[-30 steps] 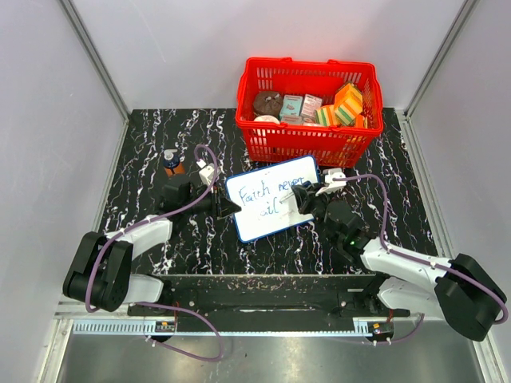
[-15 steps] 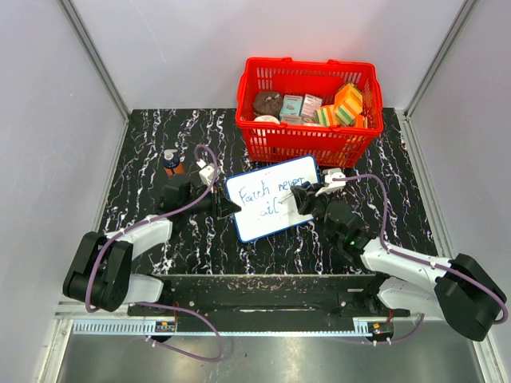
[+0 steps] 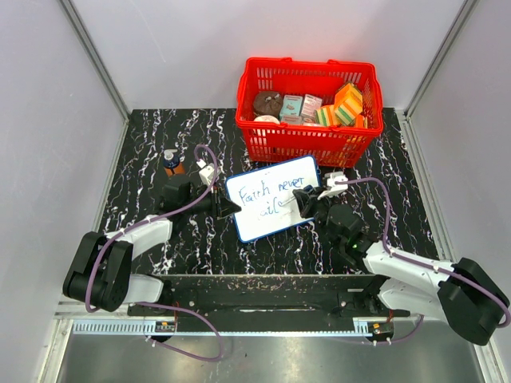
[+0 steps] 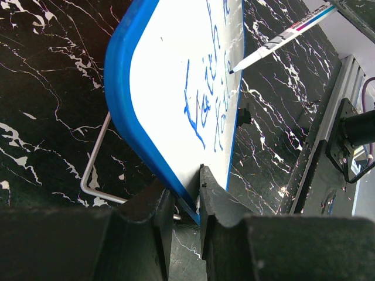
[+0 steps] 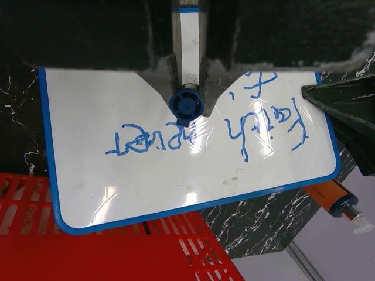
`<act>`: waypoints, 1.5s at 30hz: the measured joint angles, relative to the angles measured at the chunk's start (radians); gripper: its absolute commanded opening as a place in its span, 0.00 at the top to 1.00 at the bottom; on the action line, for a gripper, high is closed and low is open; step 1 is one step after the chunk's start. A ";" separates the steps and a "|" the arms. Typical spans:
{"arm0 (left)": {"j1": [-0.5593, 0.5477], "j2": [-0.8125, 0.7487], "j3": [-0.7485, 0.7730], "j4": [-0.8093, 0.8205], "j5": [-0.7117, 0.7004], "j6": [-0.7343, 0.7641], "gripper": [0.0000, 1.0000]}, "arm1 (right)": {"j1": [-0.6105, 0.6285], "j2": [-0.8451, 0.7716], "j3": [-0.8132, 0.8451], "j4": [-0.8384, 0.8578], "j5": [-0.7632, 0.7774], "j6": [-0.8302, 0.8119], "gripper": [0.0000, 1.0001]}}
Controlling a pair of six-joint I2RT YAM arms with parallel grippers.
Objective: Write a sentence on the whiteboard
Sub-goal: Write with the whiteboard marker on the whiteboard.
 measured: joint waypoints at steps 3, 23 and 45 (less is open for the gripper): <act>0.000 0.000 0.000 0.000 0.000 0.000 1.00 | 0.000 -0.003 -0.002 -0.005 0.002 0.000 1.00; 0.000 0.000 0.000 0.000 0.000 0.000 1.00 | 0.000 -0.038 -0.047 -0.021 0.001 0.026 1.00; 0.000 0.000 0.000 0.000 0.000 0.000 1.00 | 0.000 -0.138 -0.053 0.021 -0.082 0.060 1.00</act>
